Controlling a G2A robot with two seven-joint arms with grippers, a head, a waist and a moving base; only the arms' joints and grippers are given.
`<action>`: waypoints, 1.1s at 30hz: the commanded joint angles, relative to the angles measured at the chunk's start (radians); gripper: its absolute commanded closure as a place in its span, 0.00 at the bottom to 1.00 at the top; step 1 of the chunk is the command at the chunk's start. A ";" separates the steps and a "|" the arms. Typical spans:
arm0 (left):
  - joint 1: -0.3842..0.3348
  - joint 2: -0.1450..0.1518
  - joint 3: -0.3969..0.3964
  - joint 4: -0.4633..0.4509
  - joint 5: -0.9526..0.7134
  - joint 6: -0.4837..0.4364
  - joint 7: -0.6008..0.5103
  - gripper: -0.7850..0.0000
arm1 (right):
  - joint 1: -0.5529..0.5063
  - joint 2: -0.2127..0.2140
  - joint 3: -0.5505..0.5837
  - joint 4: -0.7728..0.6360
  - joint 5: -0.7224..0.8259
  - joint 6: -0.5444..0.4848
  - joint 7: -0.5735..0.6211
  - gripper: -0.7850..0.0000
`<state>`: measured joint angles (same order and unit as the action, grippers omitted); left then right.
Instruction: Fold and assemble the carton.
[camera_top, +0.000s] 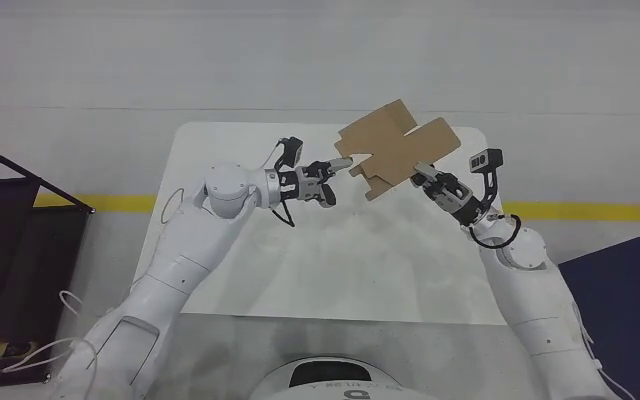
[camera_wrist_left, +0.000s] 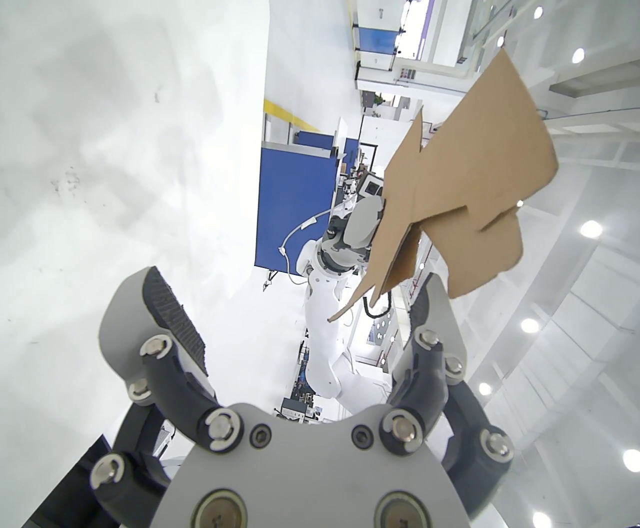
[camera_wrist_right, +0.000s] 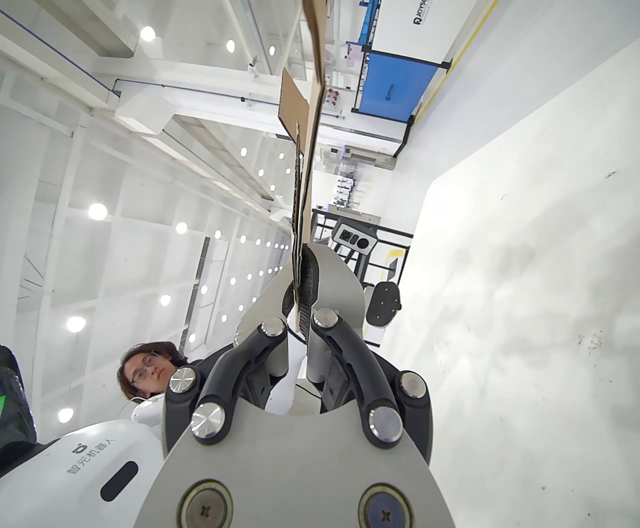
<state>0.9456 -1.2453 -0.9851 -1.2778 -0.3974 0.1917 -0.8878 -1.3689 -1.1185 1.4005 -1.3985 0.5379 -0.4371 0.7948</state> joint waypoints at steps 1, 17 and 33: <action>-0.010 -0.003 0.008 0.007 -0.007 -0.001 -0.006 0.00 | -0.006 0.001 0.002 -0.011 -0.007 0.000 -0.001 1.00; -0.056 -0.021 0.055 0.060 -0.005 -0.024 -0.033 0.00 | -0.016 -0.002 -0.009 -0.029 -0.056 0.018 -0.037 1.00; -0.036 -0.013 0.030 0.083 0.013 -0.037 -0.042 0.00 | -0.004 -0.004 -0.003 -0.003 -0.021 0.027 -0.023 1.00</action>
<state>0.9064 -1.2589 -0.9552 -1.1926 -0.3885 0.1516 -0.9278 -1.3735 -1.1227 1.3978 -1.4024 0.5161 -0.4100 0.7717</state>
